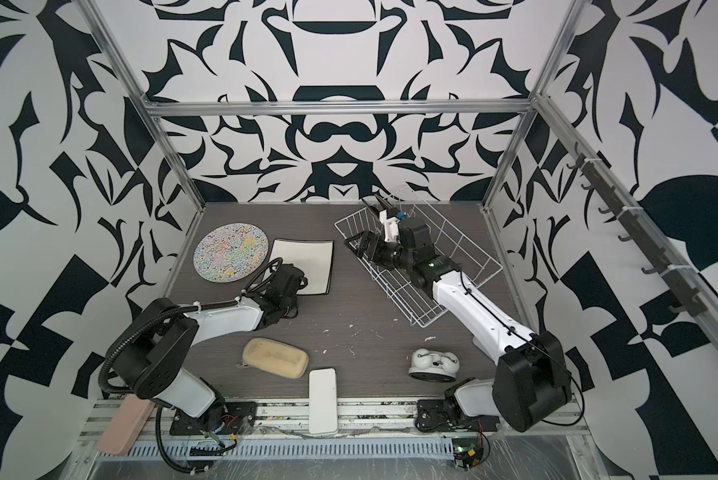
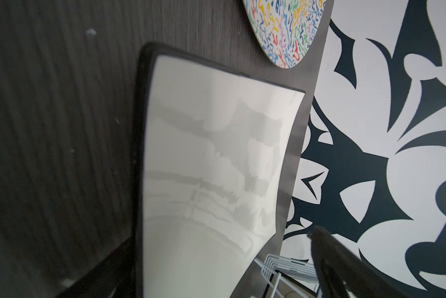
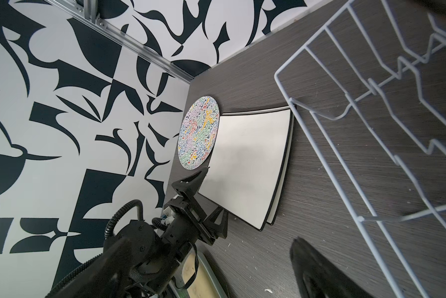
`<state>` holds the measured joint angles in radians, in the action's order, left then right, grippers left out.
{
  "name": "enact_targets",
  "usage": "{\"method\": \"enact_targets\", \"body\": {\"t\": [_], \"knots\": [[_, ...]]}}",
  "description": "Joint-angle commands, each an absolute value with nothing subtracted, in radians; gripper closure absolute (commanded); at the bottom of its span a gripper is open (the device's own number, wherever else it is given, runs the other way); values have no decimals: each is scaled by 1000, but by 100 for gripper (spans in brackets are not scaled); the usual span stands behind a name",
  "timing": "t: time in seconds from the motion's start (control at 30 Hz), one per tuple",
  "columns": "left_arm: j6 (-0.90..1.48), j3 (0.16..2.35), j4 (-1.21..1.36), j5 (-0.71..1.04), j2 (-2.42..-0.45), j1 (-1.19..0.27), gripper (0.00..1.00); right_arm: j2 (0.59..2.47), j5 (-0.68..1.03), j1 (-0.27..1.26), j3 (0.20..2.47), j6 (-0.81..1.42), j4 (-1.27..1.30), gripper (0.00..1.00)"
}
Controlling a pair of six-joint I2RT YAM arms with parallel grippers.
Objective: Unload the plates from the dish rack
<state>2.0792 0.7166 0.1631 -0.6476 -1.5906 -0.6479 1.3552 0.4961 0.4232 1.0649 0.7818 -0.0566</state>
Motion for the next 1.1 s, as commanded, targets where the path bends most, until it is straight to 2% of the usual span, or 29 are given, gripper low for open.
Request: {"method": "enact_targets", "body": {"t": [0.0,0.67,1.07], "knots": [[2180,754,92,-617,-1598,-644,1,1324,490,429,1115,761,-35,1],[2212,813,-105,-588,-1594,-634,1,1316,481,426,1112,736,-55,1],[2117,806,-48,-536,-1592,-586,1,1298,471,423,1106,726,-74,1]]}}
